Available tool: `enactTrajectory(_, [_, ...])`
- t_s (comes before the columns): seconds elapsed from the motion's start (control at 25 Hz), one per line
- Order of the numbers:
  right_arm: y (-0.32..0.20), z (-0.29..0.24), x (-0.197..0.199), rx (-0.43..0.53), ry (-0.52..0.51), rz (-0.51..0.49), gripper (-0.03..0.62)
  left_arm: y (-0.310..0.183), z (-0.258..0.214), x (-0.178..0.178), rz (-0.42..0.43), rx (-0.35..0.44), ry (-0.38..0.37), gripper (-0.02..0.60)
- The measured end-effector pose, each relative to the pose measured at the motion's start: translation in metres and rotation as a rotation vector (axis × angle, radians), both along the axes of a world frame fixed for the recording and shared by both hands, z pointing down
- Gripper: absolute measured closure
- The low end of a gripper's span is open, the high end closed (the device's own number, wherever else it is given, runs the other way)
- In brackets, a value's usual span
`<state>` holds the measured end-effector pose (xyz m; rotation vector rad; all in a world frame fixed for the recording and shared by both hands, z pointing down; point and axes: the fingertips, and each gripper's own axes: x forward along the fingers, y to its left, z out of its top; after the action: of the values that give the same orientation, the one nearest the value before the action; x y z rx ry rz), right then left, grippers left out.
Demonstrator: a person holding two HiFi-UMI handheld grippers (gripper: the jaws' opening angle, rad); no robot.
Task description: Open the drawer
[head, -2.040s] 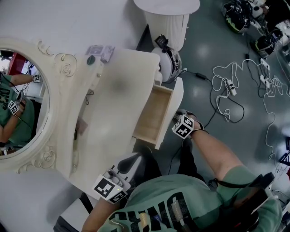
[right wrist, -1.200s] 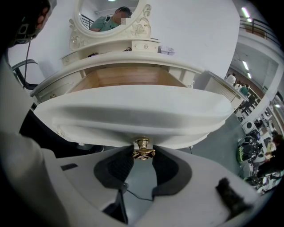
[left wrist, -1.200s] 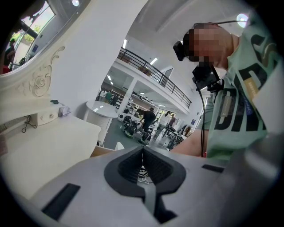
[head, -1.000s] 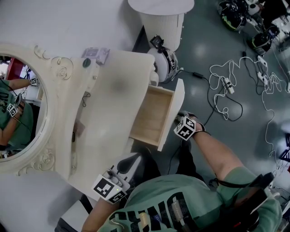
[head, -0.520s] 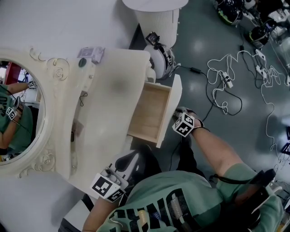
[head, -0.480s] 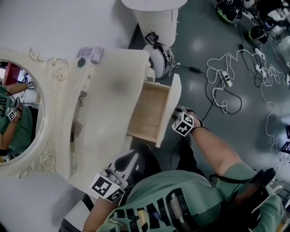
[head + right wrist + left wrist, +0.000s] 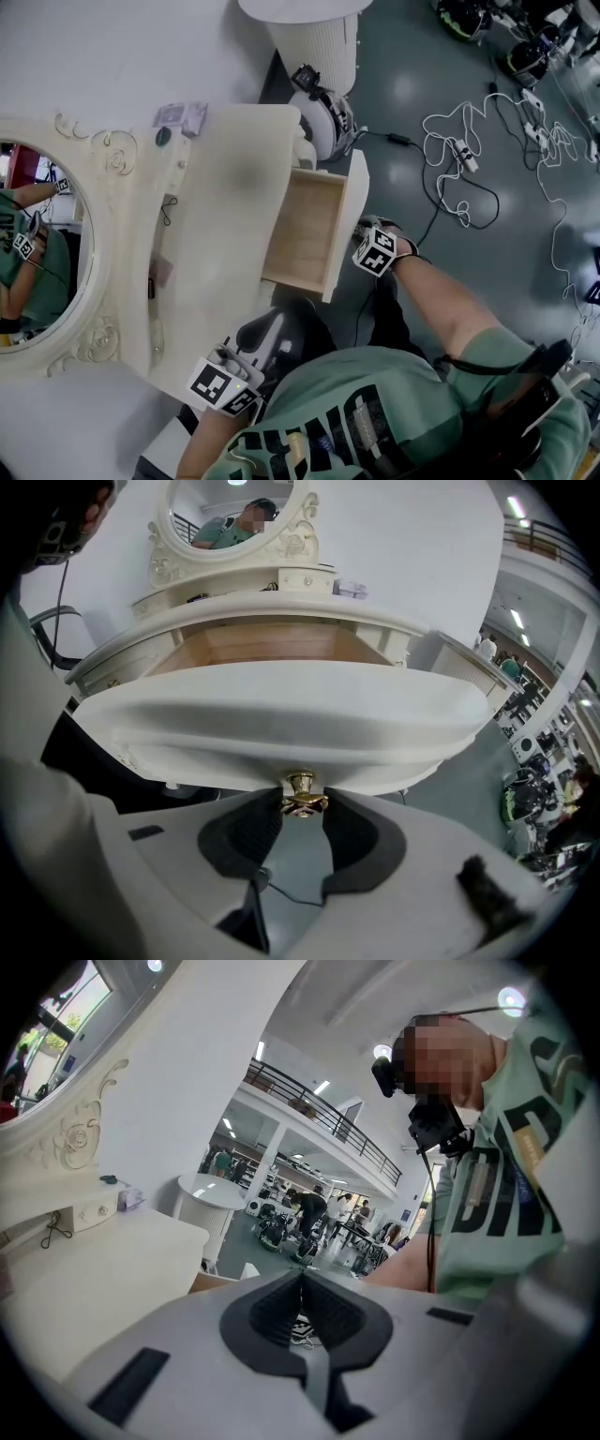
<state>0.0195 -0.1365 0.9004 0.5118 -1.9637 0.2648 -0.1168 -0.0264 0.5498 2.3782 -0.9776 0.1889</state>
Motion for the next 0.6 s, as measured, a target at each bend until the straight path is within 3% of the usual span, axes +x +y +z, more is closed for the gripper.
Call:
enactTrajectory(0.32, [0.001,-0.010,0.012,0.013,0.016,0.023,0.414,-0.015,-0.013,0.022,0.029,0.019,0.006,0.571])
enactTrajectory(0.6, [0.014,-0.046,0.056,0.021,-0.026,0.013,0.415,-0.030,-0.044,0.044,-0.001,0.072,0.017,0.571])
